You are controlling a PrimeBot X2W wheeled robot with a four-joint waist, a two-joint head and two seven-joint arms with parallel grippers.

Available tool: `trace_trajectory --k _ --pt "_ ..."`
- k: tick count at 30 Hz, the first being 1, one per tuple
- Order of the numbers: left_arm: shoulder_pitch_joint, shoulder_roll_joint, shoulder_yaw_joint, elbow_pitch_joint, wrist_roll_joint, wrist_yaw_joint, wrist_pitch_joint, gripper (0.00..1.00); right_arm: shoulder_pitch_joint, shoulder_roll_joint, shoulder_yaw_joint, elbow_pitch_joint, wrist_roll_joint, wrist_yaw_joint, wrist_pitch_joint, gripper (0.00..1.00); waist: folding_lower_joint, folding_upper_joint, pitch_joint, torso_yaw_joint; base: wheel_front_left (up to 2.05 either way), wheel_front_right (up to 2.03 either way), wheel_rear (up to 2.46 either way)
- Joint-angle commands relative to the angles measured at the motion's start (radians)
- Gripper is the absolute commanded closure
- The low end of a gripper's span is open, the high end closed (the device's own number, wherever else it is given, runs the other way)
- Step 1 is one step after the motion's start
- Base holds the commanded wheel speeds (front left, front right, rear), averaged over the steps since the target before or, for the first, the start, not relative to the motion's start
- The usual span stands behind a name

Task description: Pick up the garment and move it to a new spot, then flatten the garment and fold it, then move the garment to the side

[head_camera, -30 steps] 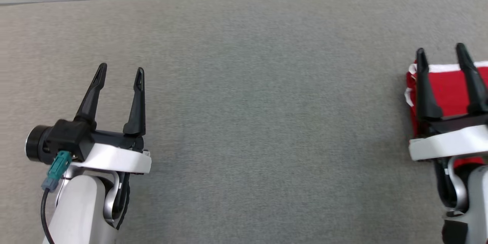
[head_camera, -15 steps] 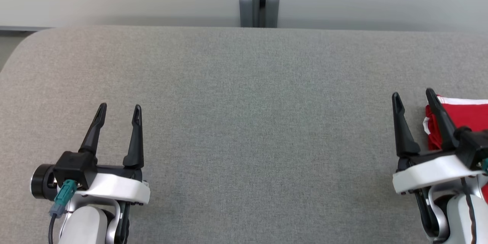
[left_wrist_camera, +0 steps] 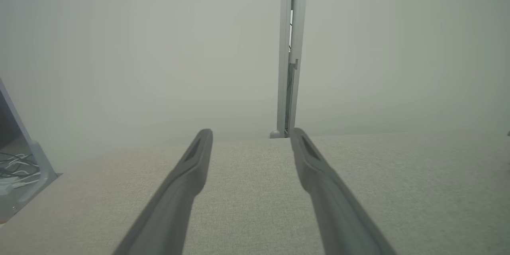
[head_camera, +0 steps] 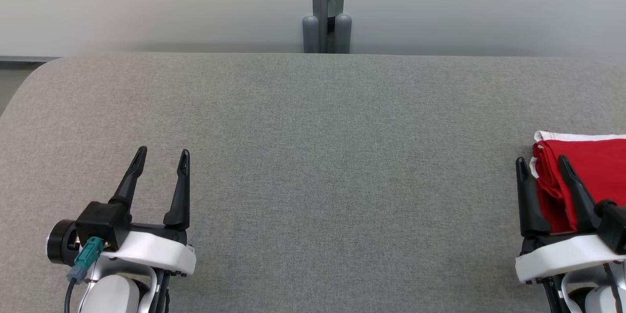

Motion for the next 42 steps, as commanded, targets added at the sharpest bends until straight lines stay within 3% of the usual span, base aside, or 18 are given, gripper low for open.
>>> trace_trajectory --k 1,41,42 --pt "0.005 0.006 0.003 -0.002 -0.003 0.004 -0.001 0.0 0.009 -0.004 -0.001 -0.004 0.003 0.0 -0.007 0.0 0.0 -0.0001 -0.003 -0.004 0.0 0.0 0.0" --pt "0.022 0.033 -0.006 -0.016 -0.022 0.061 0.041 0.0 0.032 -0.004 -0.001 -0.026 0.039 0.0 -0.005 0.0 0.0 -0.0001 -0.003 -0.029 0.0 0.0 0.0" --pt "0.025 0.029 -0.007 -0.015 -0.019 0.062 0.041 1.0 0.029 0.0 -0.001 -0.021 0.037 0.0 0.0 1.0 0.0 -0.0001 -0.003 -0.029 0.0 0.0 0.0"
